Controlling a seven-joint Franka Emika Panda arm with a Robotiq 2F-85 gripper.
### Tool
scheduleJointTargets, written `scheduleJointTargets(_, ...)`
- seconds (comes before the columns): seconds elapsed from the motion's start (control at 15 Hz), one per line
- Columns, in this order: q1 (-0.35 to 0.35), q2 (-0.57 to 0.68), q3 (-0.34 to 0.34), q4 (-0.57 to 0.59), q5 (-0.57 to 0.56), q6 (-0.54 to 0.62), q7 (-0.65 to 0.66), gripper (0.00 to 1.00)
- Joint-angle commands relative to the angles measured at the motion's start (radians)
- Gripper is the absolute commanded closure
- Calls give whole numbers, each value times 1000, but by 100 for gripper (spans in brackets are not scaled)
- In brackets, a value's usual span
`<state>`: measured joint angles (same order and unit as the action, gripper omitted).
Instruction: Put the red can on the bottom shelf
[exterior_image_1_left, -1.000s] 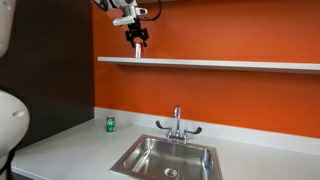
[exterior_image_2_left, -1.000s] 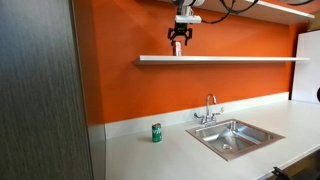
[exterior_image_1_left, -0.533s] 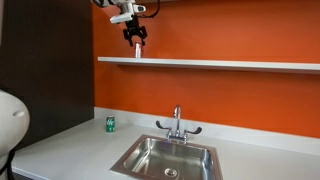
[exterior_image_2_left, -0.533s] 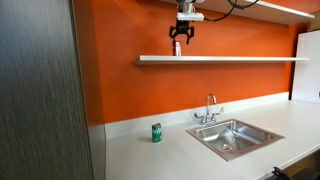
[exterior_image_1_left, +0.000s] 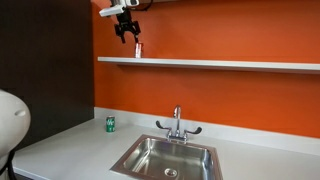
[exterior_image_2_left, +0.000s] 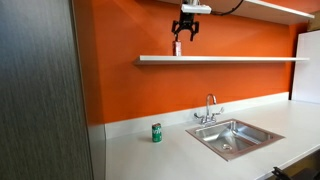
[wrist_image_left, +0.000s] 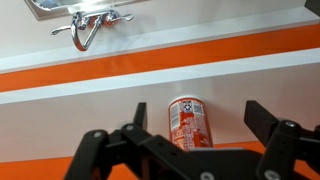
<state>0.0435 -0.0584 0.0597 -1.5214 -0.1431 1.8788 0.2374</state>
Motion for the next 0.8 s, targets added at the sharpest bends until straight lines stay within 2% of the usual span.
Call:
scheduleJointTargets(0.0,12,-178,6,-210,21,38,13,0)
scheduleJointTargets(0.4,18,-393,23,-452,67,42,0,0)
scheduleJointTargets(0.73,14,-523,21,-659,123,62,-10,0)
